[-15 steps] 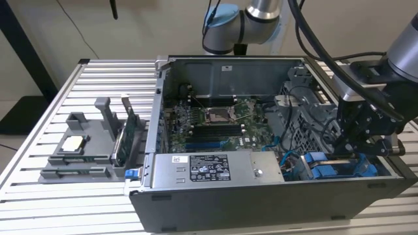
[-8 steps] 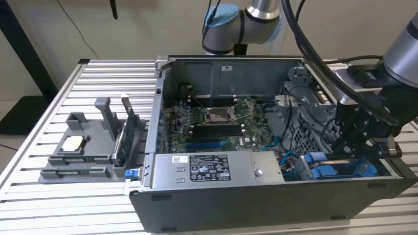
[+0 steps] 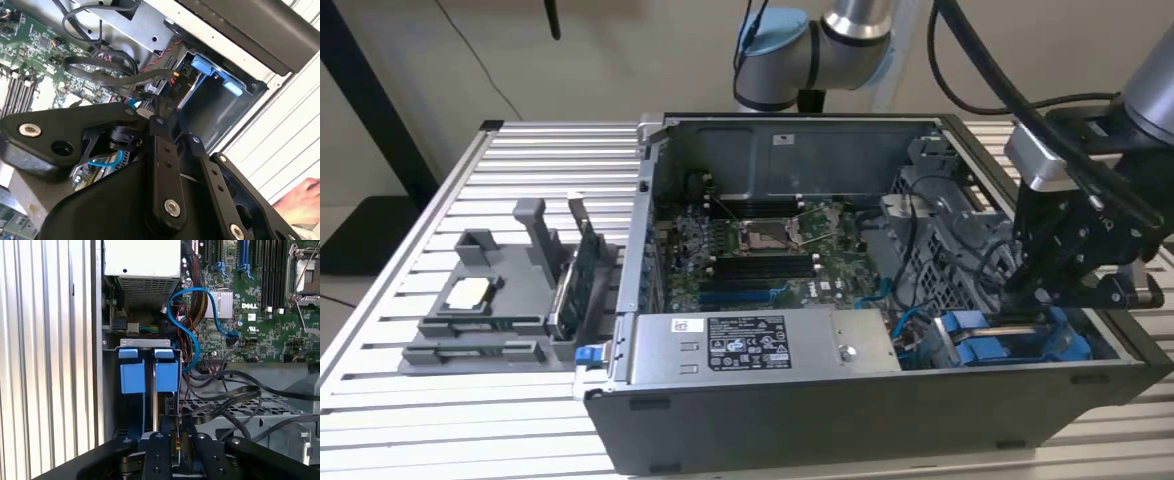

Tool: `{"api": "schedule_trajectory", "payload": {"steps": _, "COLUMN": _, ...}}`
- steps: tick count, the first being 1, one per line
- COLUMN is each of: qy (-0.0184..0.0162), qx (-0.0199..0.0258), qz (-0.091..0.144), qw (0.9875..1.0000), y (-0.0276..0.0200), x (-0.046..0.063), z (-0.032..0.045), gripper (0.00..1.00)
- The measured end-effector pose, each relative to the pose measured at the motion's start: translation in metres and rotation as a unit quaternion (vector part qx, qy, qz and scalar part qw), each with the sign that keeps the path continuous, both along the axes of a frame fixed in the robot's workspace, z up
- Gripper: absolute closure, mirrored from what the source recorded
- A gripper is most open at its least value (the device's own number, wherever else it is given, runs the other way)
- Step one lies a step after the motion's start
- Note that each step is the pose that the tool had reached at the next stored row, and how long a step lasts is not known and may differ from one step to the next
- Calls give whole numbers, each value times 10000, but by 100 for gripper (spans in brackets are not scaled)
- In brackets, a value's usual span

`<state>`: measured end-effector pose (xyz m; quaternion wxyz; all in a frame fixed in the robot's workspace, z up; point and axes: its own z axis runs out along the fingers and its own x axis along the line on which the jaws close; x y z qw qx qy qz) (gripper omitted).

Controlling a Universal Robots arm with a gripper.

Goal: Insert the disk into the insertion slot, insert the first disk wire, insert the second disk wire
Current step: 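Insert the second disk wire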

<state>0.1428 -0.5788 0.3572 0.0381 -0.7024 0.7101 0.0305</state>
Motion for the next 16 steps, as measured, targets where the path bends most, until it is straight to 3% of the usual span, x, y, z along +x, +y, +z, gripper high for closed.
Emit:
{"api": "schedule_trajectory", "payload": {"steps": 6, "qy": 0, "qx": 0, "qz": 0, "qw": 10000, "y": 0, "x": 0, "z": 122, "gripper": 76}}
{"api": "schedule_trajectory", "payload": {"steps": 16, "qy": 0, "qx": -4, "qz": 0, "qw": 10000, "y": 0, "x": 0, "z": 130, "gripper": 76}}
